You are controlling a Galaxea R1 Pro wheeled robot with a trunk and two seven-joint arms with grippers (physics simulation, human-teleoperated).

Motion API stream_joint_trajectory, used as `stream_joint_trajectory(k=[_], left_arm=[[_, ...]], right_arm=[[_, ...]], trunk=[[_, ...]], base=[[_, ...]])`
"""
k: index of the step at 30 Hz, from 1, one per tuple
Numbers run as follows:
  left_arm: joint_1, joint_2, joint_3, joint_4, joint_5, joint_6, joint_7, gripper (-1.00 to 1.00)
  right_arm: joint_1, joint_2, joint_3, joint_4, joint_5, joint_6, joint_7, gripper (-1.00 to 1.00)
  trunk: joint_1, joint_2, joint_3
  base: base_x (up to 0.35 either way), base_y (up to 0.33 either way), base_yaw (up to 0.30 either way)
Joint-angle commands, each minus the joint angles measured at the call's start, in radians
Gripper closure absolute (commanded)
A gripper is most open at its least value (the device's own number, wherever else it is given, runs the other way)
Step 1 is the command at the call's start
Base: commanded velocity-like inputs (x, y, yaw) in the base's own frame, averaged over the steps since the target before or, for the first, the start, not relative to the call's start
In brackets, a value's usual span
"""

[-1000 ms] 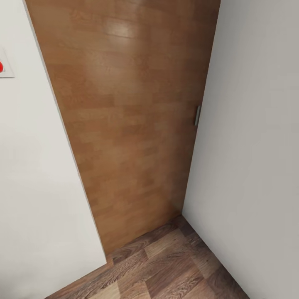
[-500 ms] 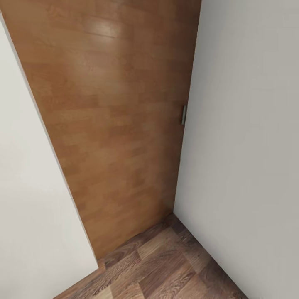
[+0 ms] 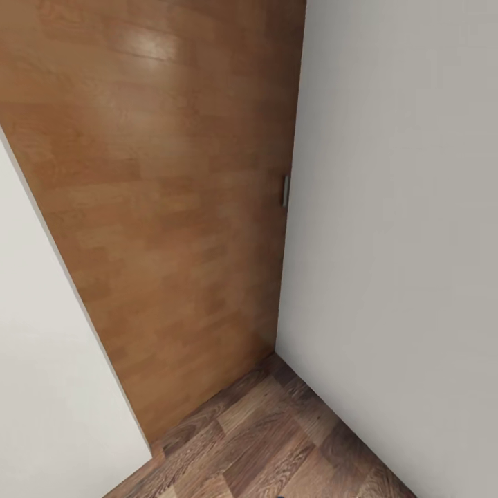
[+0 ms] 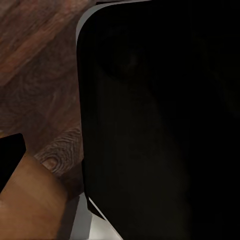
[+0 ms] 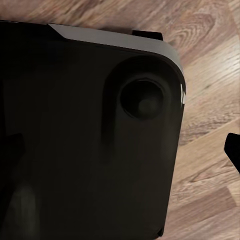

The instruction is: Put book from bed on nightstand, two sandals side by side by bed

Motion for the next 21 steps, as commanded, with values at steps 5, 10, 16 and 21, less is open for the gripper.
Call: stream_joint_trajectory(k=[5,10,16,21], left_arm=[[-0.001,0.0,-0.001,0.001,-0.001,-0.004,-0.001,-1.0],[-0.001,0.0,-0.001,0.001,-0.001,-0.004,-0.001,-1.0],[-0.001,0.0,-0.001,0.001,-0.001,-0.004,-0.001,-1.0],[-0.001,0.0,-0.001,0.001,-0.001,-0.004,-0.001,-1.0]], right_arm=[[-0.001,-0.001,0.007,0.0,0.001,-0.001,0.0,-1.0],[-0.001,-0.001,0.006,0.0,0.001,-0.001,-0.001,-1.0],[-0.001,-0.001,0.006,0.0,0.001,-0.001,0.0,-1.0],[-0.001,-0.001,0.006,-0.001,0.001,-0.001,0.0,-1.0]], trunk=[[0.0,0.0,-0.001],[0.0,0.0,-0.001],[0.0,0.0,-0.001],[0.0,0.0,-0.001]], base=[[0.0,0.048,-0.042],[0.0,0.129,-0.163],[0.0,0.062,-0.191],[0.001,0.02,-0.075]])
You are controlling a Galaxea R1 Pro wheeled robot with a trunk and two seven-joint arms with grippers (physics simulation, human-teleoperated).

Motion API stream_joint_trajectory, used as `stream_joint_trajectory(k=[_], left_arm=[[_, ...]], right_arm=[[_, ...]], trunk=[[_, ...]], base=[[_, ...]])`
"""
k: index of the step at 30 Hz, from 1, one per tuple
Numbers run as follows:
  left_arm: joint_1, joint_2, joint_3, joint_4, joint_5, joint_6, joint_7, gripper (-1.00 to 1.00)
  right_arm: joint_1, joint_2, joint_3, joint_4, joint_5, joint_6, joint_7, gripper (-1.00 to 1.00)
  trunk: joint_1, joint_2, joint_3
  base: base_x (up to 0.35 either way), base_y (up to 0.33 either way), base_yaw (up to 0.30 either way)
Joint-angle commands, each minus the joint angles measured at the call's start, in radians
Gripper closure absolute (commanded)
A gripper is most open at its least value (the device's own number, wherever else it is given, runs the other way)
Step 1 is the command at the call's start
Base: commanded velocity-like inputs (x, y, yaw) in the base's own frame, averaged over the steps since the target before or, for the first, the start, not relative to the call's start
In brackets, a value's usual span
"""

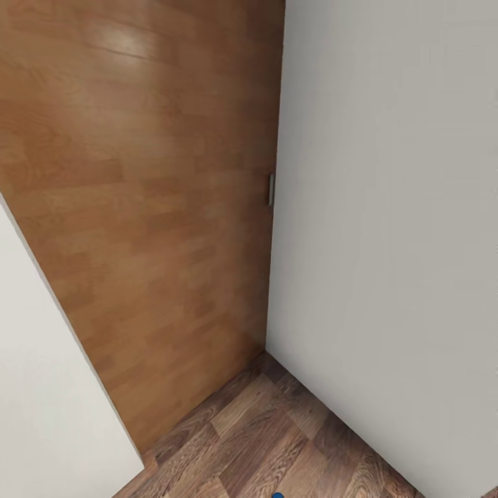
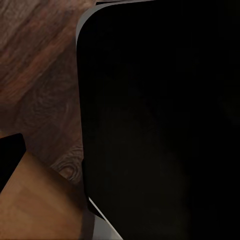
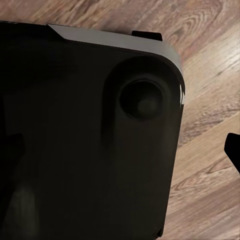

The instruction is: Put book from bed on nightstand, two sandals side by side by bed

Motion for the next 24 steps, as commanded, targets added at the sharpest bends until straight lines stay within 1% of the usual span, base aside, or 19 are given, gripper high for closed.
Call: stream_joint_trajectory(k=[1,15,19,24], left_arm=[[-0.001,0.0,-0.001,0.001,-0.001,-0.003,-0.001,-1.0],[-0.001,0.0,-0.001,0.001,0.0,-0.003,-0.001,-1.0],[-0.001,0.0,-0.001,0.001,0.0,-0.004,-0.001,-1.0],[-0.001,0.0,-0.001,0.001,0.0,-0.004,-0.001,-1.0]], right_arm=[[-0.001,0.0,0.007,0.0,0.001,-0.001,0.0,-1.0],[-0.001,0.0,0.007,0.001,0.001,-0.001,0.0,-1.0],[-0.001,0.0,0.007,0.001,0.001,-0.001,0.0,-1.0],[-0.001,0.0,0.007,0.001,0.001,-0.001,0.0,-1.0]], trunk=[[0.0,0.0,-0.001],[0.0,0.0,-0.001],[0.0,0.0,-0.001],[0.0,0.0,-0.001]], base=[[0.016,0.009,-0.032],[0.038,0.003,-0.017],[0.123,0.031,-0.096],[0.167,0.034,-0.182]])
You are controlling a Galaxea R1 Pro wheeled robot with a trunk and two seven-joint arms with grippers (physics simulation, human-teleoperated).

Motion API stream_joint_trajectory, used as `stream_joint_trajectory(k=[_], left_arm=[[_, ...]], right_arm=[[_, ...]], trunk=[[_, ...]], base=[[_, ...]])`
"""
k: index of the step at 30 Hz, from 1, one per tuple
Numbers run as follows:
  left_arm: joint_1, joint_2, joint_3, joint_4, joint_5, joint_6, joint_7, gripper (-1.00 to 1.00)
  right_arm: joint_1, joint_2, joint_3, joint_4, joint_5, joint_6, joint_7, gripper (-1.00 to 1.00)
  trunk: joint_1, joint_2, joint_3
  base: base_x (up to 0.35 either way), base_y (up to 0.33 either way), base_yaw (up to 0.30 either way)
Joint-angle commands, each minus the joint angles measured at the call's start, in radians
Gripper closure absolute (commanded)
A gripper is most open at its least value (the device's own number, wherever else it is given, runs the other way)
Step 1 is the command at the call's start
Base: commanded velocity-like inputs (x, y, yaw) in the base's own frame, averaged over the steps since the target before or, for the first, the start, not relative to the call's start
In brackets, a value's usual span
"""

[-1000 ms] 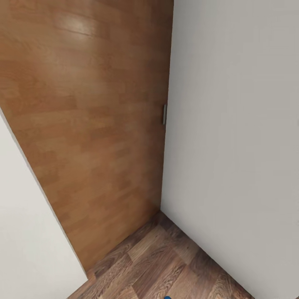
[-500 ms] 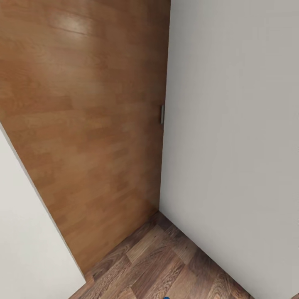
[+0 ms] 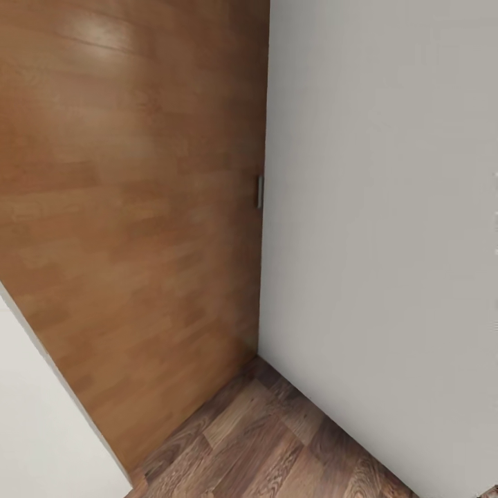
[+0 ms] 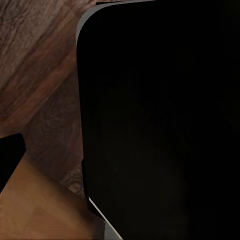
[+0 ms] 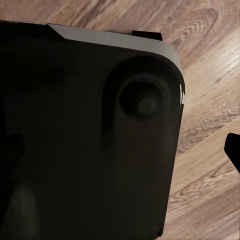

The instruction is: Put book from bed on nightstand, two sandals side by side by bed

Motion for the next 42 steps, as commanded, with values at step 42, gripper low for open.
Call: stream_joint_trajectory(k=[42], left_arm=[[0.0,0.0,-0.001,0.001,0.0,-0.003,-0.001,-1.0]], right_arm=[[-0.001,0.0,0.007,0.0,0.001,-0.001,0.0,-1.0]], trunk=[[0.0,0.0,-0.001]], base=[[0.017,0.003,-0.134]])
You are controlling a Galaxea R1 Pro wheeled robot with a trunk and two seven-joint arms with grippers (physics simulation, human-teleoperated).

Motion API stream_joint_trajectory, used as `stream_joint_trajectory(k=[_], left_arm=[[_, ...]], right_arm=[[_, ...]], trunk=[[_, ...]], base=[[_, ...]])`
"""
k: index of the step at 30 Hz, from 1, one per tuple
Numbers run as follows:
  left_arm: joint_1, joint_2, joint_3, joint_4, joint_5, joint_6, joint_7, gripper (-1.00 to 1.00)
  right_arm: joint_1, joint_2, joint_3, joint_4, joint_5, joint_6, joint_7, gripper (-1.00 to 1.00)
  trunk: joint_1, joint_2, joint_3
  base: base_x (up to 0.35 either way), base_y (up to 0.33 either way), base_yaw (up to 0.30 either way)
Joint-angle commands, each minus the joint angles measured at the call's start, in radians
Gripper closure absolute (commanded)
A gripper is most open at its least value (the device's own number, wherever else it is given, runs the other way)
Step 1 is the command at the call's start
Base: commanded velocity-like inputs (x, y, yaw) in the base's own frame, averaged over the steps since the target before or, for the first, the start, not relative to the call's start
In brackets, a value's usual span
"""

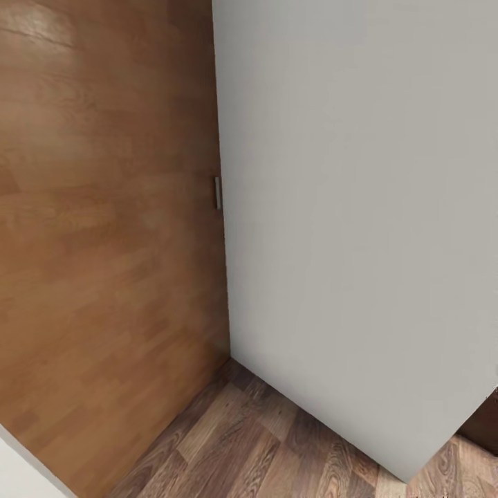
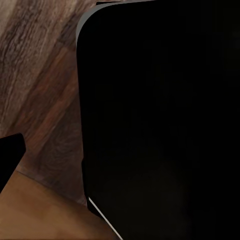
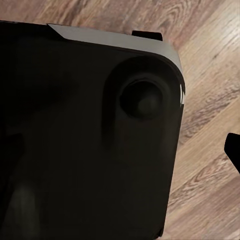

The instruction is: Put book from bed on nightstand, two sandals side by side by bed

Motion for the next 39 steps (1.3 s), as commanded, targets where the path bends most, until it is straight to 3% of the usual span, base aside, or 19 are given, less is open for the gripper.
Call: stream_joint_trajectory(k=[1,39], left_arm=[[0.0,0.0,-0.001,0.001,-0.001,-0.003,-0.001,-1.0],[0.0,0.0,-0.001,0.001,0.0,-0.003,-0.001,-1.0]], right_arm=[[-0.001,0.0,0.007,0.001,0.001,-0.001,0.0,-1.0],[-0.001,0.0,0.007,0.0,0.002,-0.001,0.0,-1.0]], trunk=[[0.0,0.0,-0.001],[0.0,0.0,-0.001]], base=[[0.0,0.0,-0.166],[0.0,0.0,-0.107]])
